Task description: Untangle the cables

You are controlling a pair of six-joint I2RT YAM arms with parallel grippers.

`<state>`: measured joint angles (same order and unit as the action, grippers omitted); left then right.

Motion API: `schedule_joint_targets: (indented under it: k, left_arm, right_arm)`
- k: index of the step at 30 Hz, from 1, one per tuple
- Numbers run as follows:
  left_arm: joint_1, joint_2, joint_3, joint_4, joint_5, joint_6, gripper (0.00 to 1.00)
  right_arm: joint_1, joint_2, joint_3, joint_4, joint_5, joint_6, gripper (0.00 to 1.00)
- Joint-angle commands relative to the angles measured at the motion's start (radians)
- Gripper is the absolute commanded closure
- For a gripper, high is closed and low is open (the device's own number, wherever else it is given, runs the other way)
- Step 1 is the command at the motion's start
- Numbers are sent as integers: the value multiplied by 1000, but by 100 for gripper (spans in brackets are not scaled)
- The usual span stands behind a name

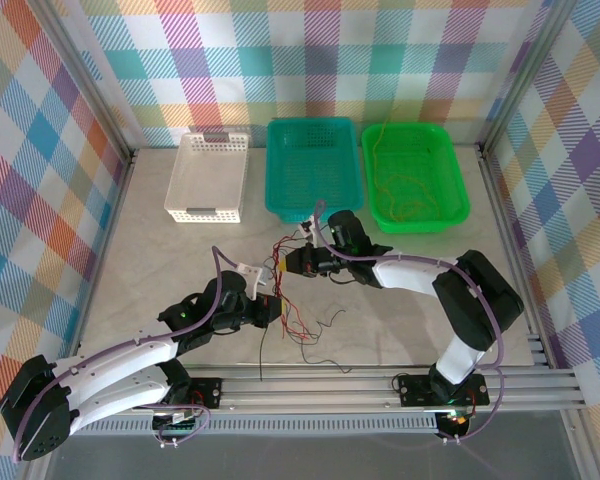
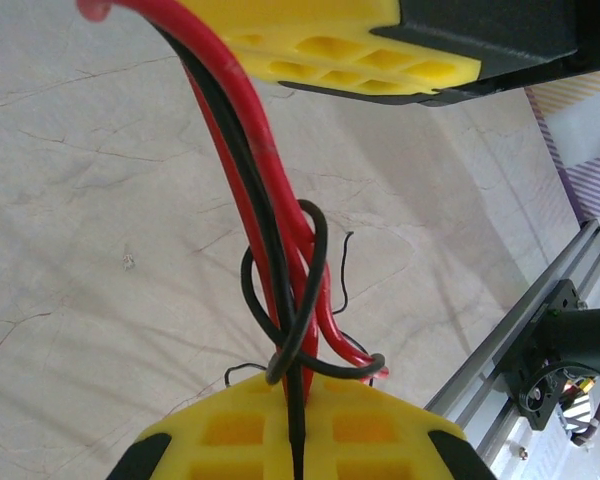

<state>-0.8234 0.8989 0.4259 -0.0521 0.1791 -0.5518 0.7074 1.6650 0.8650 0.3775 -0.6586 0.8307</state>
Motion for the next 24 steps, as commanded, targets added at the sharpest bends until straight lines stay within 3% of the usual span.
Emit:
schedule_joint_targets:
  k: [1, 2, 5, 7, 10, 17, 24]
  left_arm:
    - [-6, -35, -4, -24, -10, 31, 97]
    - [-5, -45, -4, -36, -18, 32, 89]
    - [-5, -97, 5, -78, -32, 30, 47]
    - [-5, -152, 10, -104, -42, 27, 30]
    - [-4, -229, 28, -136, -64, 22, 13]
    - [1, -244, 63, -140, -161, -10, 9]
    - [18, -147, 59, -3, -209, -89, 16]
  right_arm:
    - [4, -66, -22, 0, 29, -59, 100]
    - [2, -79, -24, -24, 47, -74, 100]
    - [-3, -123, -34, -75, 85, -122, 100]
    - [-5, -142, -37, -96, 87, -148, 100]
    - [-5, -169, -46, -106, 84, -173, 100]
    - [-1, -208, -58, -103, 2, -222, 100]
    - [27, -236, -69, -92, -45, -252, 100]
